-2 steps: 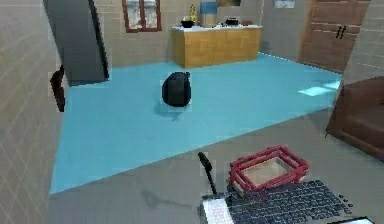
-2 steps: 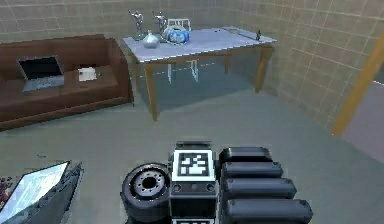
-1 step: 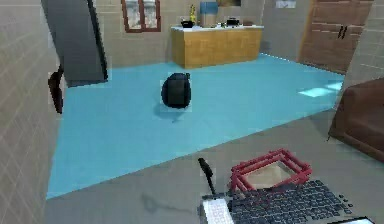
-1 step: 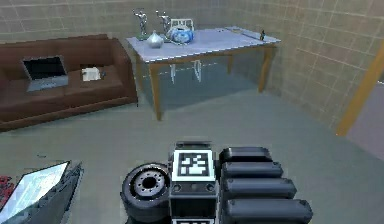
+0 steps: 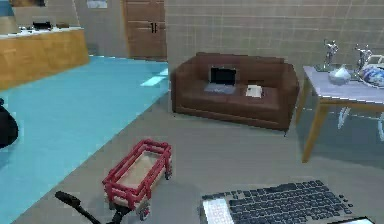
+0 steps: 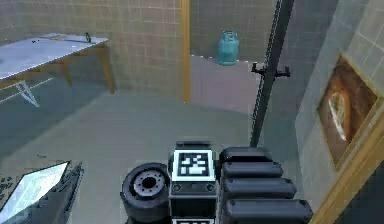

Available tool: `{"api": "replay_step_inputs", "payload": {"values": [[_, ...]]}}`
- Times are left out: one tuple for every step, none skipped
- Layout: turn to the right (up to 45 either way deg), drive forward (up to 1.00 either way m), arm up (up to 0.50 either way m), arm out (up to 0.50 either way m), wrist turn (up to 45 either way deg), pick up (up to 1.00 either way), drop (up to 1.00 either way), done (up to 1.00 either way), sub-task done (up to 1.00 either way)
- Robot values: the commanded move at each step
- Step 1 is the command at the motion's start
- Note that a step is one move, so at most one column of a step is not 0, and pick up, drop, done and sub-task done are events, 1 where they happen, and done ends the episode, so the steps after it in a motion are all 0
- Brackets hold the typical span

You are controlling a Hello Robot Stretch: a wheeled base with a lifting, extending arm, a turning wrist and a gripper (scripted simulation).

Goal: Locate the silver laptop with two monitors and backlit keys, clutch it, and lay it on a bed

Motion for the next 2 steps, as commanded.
{"api": "replay_step_inputs", "payload": {"values": [[45.0,0.0,0.0,0.0,0.0,0.0,0.0,0.0,0.0],[45.0,0.0,0.0,0.0,0.0,0.0,0.0,0.0,0.0]]}}
